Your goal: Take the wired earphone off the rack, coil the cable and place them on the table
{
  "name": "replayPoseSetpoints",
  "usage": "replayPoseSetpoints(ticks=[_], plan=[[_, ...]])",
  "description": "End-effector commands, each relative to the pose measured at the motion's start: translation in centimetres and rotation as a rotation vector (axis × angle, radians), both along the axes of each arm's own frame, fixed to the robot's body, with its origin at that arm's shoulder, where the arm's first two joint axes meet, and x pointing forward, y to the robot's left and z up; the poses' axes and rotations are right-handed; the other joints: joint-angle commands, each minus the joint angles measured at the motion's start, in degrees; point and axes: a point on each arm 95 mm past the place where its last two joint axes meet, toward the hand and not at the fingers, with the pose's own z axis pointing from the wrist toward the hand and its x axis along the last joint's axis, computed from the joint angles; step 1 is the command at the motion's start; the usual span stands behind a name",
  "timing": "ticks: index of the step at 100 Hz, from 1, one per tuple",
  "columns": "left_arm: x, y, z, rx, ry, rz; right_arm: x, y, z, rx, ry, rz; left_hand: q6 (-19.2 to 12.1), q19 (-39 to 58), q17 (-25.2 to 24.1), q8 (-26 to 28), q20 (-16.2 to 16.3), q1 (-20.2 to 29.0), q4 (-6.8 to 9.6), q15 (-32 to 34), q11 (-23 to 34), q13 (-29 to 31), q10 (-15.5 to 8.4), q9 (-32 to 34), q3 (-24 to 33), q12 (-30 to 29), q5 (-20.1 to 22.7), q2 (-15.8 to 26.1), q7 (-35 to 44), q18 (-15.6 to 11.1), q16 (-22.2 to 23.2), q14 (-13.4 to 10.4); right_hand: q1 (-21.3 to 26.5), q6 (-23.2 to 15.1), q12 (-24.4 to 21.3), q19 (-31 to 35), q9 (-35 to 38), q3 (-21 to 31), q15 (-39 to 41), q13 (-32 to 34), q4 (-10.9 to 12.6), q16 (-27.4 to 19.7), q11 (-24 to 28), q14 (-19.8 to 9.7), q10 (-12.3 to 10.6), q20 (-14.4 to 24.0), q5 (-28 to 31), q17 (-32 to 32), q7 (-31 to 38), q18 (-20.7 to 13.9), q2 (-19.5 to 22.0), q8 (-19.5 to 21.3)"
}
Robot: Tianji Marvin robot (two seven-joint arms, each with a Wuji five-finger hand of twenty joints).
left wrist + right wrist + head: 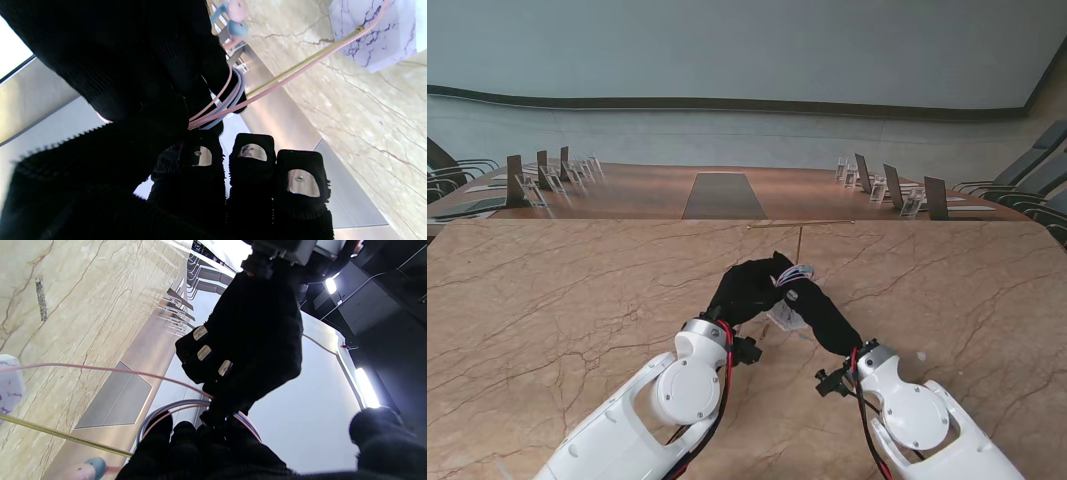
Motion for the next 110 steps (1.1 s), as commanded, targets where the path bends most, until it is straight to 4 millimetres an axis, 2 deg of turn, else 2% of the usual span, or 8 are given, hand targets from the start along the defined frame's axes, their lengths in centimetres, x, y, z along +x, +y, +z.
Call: replayPoseSetpoints(ticks=[1,54,73,84,110], plan=[[0.2,0.4,1.0,-0.017,-0.016,0.020,-1.1,0.5,-0.9,0.003,0.018,0.009,-2.5,4.9,1.5,4.9,0.6,1.3,-0.12,1.8,3.6,0.9,-4.2,0.5,4.9,1.5,-1.9,-0.4,4.1,0.5,0.5,1.5,0.0,2.3,-0.9,1.6,-0.5,0.9,-0.9,-1.1,-1.1,-0.4,-0.5,-3.1,-3.3,-1.0,8.2,-0.8,7.7,-2.9,-1.5,3.4],[0.4,0.4,1.2,-0.045,-0.010,0.042,-1.6,0.1,-1.5,-0.023,0.049,-0.012,-2.1,5.7,2.7,5.9,-0.6,0.9,-0.77,2.1,3.5,1.6,-4.7,0.7,4.5,1.0,-2.1,0.3,3.0,0.7,-0.1,1.5,0.2,1.9,-0.9,1.9,-0.4,0.7,-0.7,-1.0,-1.1,0.7,-0.5,-3.4,-3.8,-1.0,8.5,-1.0,6.4,-3.2,-1.3,5.6],[-0.1,-0.2,0.7,-0.018,0.012,0.003,-0.6,0.4,-0.3,-0.003,0.007,0.009,-2.2,5.8,2.6,6.0,-0.8,1.0,-0.55,2.2,3.5,1.5,-4.7,0.7,4.7,0.9,-1.9,0.1,2.9,0.6,-0.2,1.6,0.2,1.9,-0.9,2.2,-0.5,0.6,-0.6,-0.9,-1.1,1.1,-0.5,-3.1,-3.4,-0.9,8.7,-0.7,5.8,-3.1,-1.2,6.1],[-0.2,-0.4,0.5,-0.005,0.018,-0.009,-0.3,0.6,0.5,0.002,-0.011,0.031,-2.4,5.5,2.0,6.0,-1.0,1.1,-0.48,2.0,3.5,1.1,-4.6,0.6,4.3,0.9,-2.1,0.3,2.8,0.5,-0.2,1.6,0.4,2.3,-0.9,2.9,-0.5,0.7,-0.3,-1.0,-1.0,1.9,-0.5,-2.5,-2.4,-0.9,9.7,0.2,5.4,-2.3,-1.4,6.2],[0.2,-0.3,0.2,0.044,-0.013,-0.014,-0.7,1.3,1.8,0.020,-0.013,0.066,-2.8,5.3,1.6,5.9,-1.0,1.3,-0.23,1.7,3.2,0.8,-4.6,0.3,3.6,0.9,-2.1,0.4,2.5,0.3,-0.2,1.5,1.1,2.7,-0.9,4.7,-0.6,0.8,-0.1,-0.9,-1.0,2.7,-0.5,-1.7,-1.4,-1.2,10.0,-0.4,4.5,-1.8,-1.8,6.2]])
